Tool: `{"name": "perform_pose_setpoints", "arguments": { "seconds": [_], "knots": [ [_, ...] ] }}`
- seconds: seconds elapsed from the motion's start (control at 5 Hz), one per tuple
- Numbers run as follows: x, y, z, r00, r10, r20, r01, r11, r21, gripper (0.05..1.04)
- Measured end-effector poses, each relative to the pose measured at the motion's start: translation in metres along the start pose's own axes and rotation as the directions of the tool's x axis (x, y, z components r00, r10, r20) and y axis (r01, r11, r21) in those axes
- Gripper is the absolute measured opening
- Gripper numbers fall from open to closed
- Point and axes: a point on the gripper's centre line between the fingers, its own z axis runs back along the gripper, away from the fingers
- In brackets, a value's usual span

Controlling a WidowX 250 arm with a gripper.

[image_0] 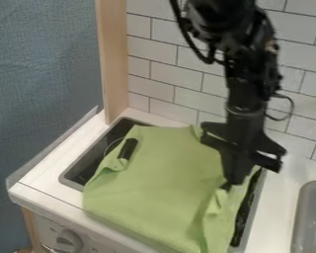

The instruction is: Fold the cloth on the right side

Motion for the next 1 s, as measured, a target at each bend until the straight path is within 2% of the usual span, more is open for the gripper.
{"name": "perform_pose_setpoints", "arguments": {
  "seconds": [0.2,0.6,1.0],
  "knots": [
    [-0.001,0.025,0.007,0.999,-0.027,-0.047,0.025,0.999,-0.026,0.052],
    [0.005,0.049,-0.004,0.973,-0.143,-0.18,0.133,0.989,-0.067,0.052],
    [0.003,0.067,-0.024,0.963,-0.141,-0.23,0.119,0.987,-0.106,0.052]
  ]
}}
